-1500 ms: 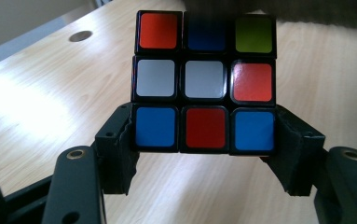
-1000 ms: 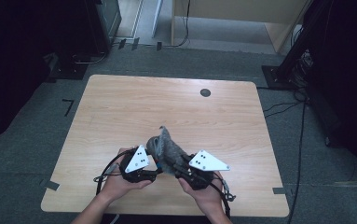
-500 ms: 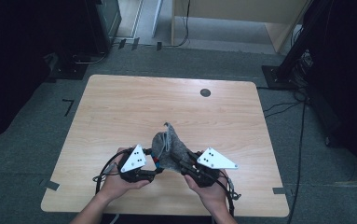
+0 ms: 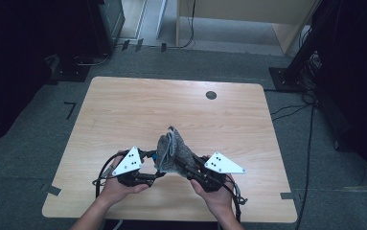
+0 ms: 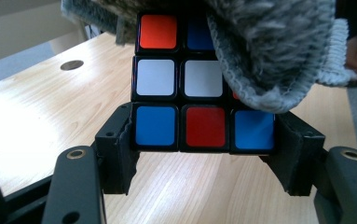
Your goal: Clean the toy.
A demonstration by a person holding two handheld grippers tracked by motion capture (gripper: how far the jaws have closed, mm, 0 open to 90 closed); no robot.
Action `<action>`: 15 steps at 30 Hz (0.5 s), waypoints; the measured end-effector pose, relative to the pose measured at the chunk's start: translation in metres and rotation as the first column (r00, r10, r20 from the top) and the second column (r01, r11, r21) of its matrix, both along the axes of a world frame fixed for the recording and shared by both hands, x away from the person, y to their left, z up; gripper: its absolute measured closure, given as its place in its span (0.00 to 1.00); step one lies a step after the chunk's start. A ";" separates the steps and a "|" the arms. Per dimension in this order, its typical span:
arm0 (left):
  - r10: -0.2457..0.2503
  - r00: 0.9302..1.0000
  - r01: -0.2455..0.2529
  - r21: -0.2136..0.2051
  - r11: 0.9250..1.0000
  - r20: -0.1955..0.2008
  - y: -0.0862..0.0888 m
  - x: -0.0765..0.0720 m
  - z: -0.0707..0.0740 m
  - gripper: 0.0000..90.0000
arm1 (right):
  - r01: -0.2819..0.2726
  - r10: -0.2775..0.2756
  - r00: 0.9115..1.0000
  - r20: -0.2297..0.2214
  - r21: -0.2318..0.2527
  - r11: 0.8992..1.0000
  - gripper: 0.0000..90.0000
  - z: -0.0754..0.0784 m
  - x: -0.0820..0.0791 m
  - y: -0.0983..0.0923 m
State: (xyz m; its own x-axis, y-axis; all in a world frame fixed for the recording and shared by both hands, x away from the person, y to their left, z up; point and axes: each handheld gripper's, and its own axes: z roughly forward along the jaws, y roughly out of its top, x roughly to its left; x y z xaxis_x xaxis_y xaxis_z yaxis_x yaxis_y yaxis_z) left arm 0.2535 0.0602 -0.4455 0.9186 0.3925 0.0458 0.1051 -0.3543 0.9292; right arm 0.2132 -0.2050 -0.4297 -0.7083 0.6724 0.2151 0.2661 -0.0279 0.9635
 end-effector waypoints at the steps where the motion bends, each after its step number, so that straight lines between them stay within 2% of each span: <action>1: 0.005 1.000 -0.005 -0.003 1.000 -0.001 0.001 0.000 0.001 0.39 | 0.003 -0.003 1.000 -0.012 0.006 1.000 0.79 -0.001 0.001 -0.001; 6: -0.004 1.000 0.004 -0.015 1.000 -0.016 0.002 0.002 -0.001 0.39 | 0.052 -0.053 0.998 -0.019 -0.046 0.998 0.79 -0.006 0.004 -0.004; 8: -0.010 1.000 0.010 -0.006 1.000 -0.012 0.000 0.001 -0.002 0.39 | 0.060 -0.061 0.998 -0.012 -0.040 0.997 0.79 -0.004 0.003 -0.004; 10: -0.024 1.000 0.024 0.007 1.000 -0.001 -0.002 -0.001 -0.002 0.39 | 0.045 -0.045 0.999 0.003 -0.017 0.999 0.79 0.000 0.000 -0.004; 12: -0.042 0.999 0.042 -0.010 0.999 0.001 -0.003 -0.003 0.000 0.39 | 0.028 -0.028 1.000 0.012 -0.017 0.999 0.79 0.001 -0.001 -0.002; 15: -0.034 0.999 0.034 -0.012 0.999 0.003 -0.001 -0.002 0.001 0.39 | 0.032 -0.032 0.999 -0.019 -0.006 0.999 0.79 -0.003 0.003 -0.004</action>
State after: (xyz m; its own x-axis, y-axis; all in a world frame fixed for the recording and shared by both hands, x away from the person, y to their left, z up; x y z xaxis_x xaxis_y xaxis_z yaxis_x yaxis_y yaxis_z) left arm 0.2516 0.0592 -0.4444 0.9312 0.3619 0.0438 0.0909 -0.3468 0.9335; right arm 0.2164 -0.2094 -0.4327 -0.6824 0.6955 0.2248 0.2836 -0.0316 0.9584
